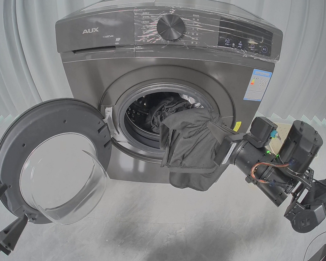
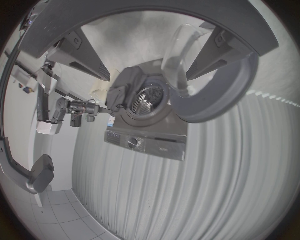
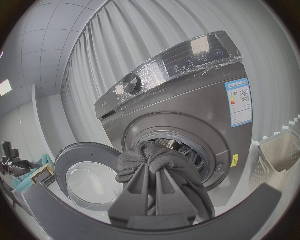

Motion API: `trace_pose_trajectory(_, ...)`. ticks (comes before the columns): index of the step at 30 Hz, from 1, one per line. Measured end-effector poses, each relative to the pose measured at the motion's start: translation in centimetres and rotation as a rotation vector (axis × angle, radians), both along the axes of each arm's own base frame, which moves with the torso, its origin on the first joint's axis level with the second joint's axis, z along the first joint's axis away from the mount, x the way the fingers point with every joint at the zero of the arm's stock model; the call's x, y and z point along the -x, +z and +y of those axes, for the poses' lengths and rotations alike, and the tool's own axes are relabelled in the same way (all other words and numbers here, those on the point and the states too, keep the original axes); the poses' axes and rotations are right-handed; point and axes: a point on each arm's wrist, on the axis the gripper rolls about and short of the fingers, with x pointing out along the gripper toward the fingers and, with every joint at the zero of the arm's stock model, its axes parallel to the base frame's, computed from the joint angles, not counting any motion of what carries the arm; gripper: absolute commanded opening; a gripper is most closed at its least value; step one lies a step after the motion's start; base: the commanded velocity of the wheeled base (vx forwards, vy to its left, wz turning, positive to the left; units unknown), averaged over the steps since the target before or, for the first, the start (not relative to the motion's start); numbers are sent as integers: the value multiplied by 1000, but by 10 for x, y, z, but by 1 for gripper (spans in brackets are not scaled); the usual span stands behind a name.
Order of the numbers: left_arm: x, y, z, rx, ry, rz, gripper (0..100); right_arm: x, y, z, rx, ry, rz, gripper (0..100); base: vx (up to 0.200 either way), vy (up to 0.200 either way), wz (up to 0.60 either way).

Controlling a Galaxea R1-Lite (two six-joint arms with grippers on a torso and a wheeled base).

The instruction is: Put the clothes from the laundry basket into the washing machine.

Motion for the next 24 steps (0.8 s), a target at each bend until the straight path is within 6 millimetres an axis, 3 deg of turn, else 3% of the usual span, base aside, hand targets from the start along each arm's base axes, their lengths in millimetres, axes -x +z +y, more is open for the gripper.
trace_pose_trajectory(10, -77, 5, -24, -40, -303, 194, 100, -11, -4, 18, -17, 29, 0, 0, 0, 0, 0)
trace_pose_trajectory(19, -140, -5, -59, -62, -440, 252, 100, -18, -6, 28, -30, 40, -14, 0, 0, 0, 0)
trace_pose_trajectory(24, -165, -14, -78, -72, -488, 277, 100, -20, -7, 31, -33, 42, -17, 0, 0, 0, 0)
